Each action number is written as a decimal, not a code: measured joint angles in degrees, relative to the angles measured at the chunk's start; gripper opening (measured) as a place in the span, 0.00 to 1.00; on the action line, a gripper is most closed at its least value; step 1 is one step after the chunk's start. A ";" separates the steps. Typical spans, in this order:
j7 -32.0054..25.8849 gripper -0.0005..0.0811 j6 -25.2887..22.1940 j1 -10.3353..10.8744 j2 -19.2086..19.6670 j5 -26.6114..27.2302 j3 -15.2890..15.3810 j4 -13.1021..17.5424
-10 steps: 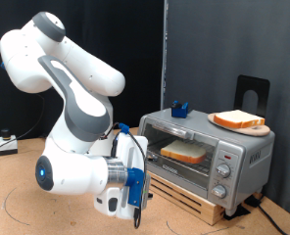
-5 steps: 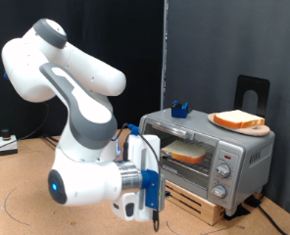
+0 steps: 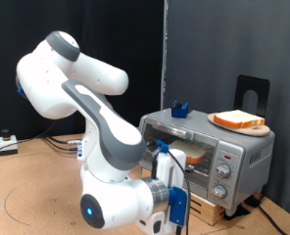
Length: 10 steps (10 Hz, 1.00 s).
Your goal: Make a piece of toast with the oven
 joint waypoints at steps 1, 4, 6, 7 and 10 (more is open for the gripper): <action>-0.15 1.00 -0.17 1.14 0.71 -0.62 -0.59 0.96; -2.30 1.00 -2.24 3.50 3.36 -2.29 -1.02 4.14; -4.66 1.00 -2.37 5.12 4.99 -3.28 -1.02 5.81; -5.24 1.00 -2.31 5.90 5.62 -3.34 -1.02 6.27; -5.45 1.00 -2.26 7.59 6.36 -3.12 -0.74 6.32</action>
